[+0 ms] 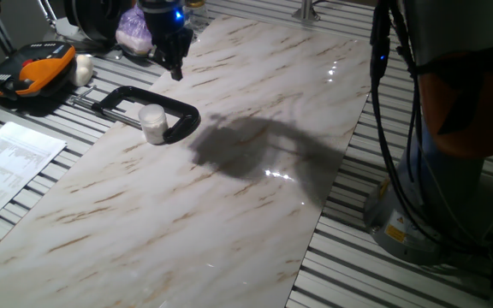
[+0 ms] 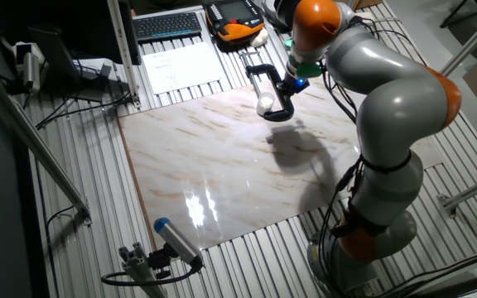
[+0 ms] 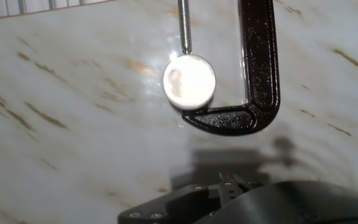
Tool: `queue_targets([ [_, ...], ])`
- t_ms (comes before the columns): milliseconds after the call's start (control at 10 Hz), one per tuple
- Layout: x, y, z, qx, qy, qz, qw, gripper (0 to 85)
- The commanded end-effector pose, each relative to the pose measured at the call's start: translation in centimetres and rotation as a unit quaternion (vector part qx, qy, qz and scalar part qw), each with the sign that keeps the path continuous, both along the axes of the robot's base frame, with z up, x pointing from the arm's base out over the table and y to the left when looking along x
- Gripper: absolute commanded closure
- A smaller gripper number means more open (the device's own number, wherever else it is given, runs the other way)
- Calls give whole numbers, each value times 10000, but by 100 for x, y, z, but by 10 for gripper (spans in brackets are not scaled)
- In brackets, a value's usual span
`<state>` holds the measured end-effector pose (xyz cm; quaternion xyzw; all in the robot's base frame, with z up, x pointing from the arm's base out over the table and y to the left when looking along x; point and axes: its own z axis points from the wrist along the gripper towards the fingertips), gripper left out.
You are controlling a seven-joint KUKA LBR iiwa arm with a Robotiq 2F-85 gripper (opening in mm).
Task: Unscrew the lid from the jar
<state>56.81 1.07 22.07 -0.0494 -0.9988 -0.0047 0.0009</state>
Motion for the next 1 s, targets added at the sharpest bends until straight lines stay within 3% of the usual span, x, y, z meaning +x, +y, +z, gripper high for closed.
queue_targets([
  [0,22,17,-8,-7,7,-17,10000,850],
  [500,234,158,-144,-37,14,-40,10000,850],
  [700,289,167,-192,9,7,-33,10000,850],
  [900,326,192,-200,63,83,-56,9999,850],
])
